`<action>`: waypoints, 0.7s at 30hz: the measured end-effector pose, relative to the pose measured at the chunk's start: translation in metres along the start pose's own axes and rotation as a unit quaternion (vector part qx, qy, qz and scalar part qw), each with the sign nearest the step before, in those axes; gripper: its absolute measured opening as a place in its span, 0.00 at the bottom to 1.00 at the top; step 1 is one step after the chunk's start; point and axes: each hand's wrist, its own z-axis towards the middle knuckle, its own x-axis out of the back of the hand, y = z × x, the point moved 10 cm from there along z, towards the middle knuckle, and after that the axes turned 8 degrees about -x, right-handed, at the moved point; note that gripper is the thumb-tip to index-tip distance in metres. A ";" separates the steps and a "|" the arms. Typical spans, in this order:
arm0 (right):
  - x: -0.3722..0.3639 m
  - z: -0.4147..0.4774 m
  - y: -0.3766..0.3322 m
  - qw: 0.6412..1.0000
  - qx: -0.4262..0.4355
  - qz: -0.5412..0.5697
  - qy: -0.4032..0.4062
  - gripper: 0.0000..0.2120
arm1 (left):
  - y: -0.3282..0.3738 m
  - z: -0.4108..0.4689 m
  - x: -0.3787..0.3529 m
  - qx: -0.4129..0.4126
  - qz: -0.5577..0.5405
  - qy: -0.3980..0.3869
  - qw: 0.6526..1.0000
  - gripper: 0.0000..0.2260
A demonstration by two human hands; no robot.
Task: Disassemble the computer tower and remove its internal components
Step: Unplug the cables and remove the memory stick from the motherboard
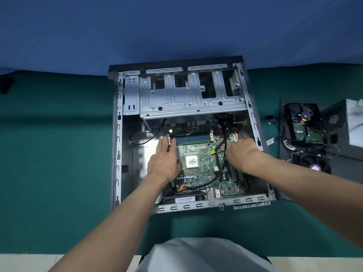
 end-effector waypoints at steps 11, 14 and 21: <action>0.054 0.006 0.020 0.817 -0.087 0.508 0.259 0.15 | -0.034 0.008 0.023 0.098 -0.232 0.168 0.953 0.18; 0.061 0.019 0.008 0.826 -0.064 0.496 0.260 0.11 | -0.052 0.018 0.022 0.162 -0.277 0.176 0.931 0.14; 0.008 0.048 0.034 0.809 -0.241 0.514 0.152 0.07 | -0.069 0.030 0.018 0.249 -0.343 0.176 0.889 0.10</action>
